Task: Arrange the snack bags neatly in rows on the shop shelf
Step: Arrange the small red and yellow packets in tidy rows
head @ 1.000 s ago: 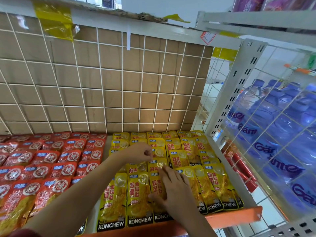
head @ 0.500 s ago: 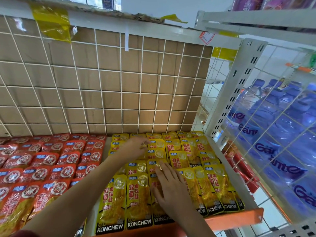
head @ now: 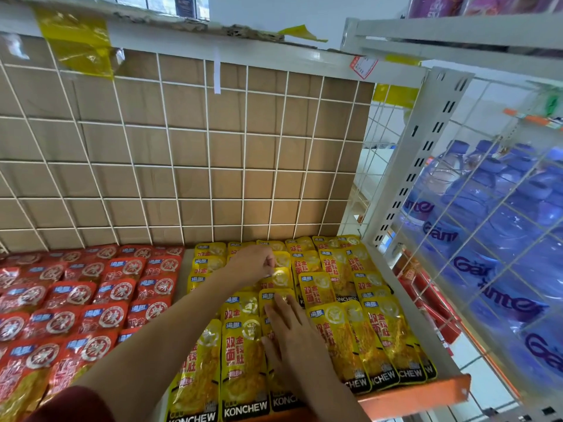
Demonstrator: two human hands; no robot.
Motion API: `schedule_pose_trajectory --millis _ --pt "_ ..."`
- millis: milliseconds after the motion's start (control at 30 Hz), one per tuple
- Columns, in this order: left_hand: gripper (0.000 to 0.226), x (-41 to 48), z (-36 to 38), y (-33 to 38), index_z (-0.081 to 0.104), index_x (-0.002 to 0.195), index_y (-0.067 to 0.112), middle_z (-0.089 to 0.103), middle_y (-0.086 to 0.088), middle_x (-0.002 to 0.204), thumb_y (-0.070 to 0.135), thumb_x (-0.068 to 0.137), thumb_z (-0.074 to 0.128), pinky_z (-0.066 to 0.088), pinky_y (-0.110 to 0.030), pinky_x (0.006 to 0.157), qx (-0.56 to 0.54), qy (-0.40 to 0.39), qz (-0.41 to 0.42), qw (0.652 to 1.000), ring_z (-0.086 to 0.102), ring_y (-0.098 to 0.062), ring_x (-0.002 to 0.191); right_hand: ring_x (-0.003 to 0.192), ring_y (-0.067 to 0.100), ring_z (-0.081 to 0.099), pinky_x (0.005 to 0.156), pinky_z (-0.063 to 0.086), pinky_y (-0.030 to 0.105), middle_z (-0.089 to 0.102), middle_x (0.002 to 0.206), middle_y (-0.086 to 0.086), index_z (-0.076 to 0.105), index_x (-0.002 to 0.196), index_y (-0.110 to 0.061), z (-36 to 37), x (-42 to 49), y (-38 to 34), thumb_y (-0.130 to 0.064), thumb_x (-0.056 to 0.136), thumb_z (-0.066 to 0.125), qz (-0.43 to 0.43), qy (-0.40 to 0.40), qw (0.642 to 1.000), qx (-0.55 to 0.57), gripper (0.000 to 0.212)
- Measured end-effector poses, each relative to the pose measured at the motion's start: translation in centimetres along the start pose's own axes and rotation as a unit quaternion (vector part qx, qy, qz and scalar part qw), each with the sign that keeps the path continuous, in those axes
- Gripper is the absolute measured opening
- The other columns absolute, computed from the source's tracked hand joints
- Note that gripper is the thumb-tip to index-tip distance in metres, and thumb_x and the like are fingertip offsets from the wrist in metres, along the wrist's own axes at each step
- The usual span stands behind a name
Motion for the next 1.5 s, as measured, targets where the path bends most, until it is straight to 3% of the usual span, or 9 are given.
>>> schedule_pose_trajectory --millis 200,300,567,967,1233,1400,1500 --pt "0.006 0.1 -0.1 0.1 0.056 0.083 0.016 0.058 0.004 0.088 0.013 0.087 0.06 0.032 -0.015 0.058 -0.024 -0.002 0.001 1.0 0.047 -0.007 0.08 0.112 0.016 0.06 0.081 0.053 0.025 0.061 0.124 -0.006 0.064 0.114 -0.028 0.1 0.1 0.2 -0.048 0.078 0.037 0.007 -0.009 1.0 0.005 0.049" --pt "0.006 0.3 -0.1 0.3 0.063 0.089 0.01 0.065 0.0 0.099 0.01 0.087 0.057 0.034 -0.021 0.066 -0.033 0.004 0.0 0.999 0.048 -0.007 0.083 0.113 0.017 0.06 0.08 0.053 0.025 0.061 0.124 -0.005 0.064 0.114 -0.028 0.1 0.1 0.4 -0.048 0.077 0.037 0.012 -0.013 1.0 0.011 0.05" --pt "0.01 0.3 0.2 0.5 0.066 0.085 0.008 0.067 -0.004 0.101 0.007 0.087 0.056 0.047 -0.03 0.082 -0.03 0.005 -0.009 0.999 0.059 -0.017 0.095 0.114 0.017 0.059 0.078 0.054 0.024 0.061 0.125 -0.006 0.064 0.113 -0.028 -0.1 0.1 0.6 -0.049 0.076 0.038 0.01 -0.009 1.0 0.002 0.05" --pt "0.003 0.0 0.4 0.3 0.063 0.085 0.009 0.066 -0.005 0.095 0.012 0.085 0.062 0.045 -0.029 0.078 -0.045 0.016 0.004 0.999 0.053 -0.011 0.082 0.113 0.019 0.06 0.082 0.054 0.027 0.062 0.124 -0.003 0.064 0.113 -0.025 0.5 0.3 0.9 -0.046 0.076 0.04 -0.019 0.009 1.0 -0.005 0.049" --pt "0.01 -1.0 -0.3 0.8 0.064 0.092 0.016 0.06 0.002 0.096 0.022 0.084 0.064 0.037 -0.024 0.076 0.034 0.076 0.05 0.995 0.053 -0.012 0.092 0.113 0.016 0.06 0.083 0.052 0.024 0.062 0.124 -0.005 0.064 0.116 -0.028 0.2 -0.1 0.6 -0.049 0.081 0.038 -0.014 0.017 1.0 -0.002 0.049" --pt "0.015 -2.2 -0.2 0.8 0.064 0.095 0.015 0.057 0.01 0.088 0.027 0.091 0.057 0.033 -0.018 0.068 0.017 -0.01 0.085 0.996 0.048 -0.005 0.083 0.116 0.015 0.057 0.093 0.041 0.022 0.059 0.127 -0.003 0.053 0.125 -0.023 -0.2 -0.5 1.0 -0.044 0.099 0.014 0.007 0.061 0.998 0.018 0.052" --pt "0.018 -2.8 0.2 0.3 0.064 0.097 0.016 0.051 0.015 0.081 0.031 0.091 0.057 0.033 -0.012 0.062 0.014 -0.049 0.081 0.995 0.047 -0.004 0.079 0.115 0.011 0.056 0.09 0.047 0.023 0.059 0.126 -0.007 0.051 0.125 -0.024 -0.6 -0.7 1.9 -0.042 0.099 0.011 0.014 0.086 0.996 0.037 0.051"
Point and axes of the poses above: each hand's wrist, its own x-axis towards the middle knuckle, its own z-axis out of the palm, y = z × x, the point moved 3 cm from there along x, towards the middle knuckle
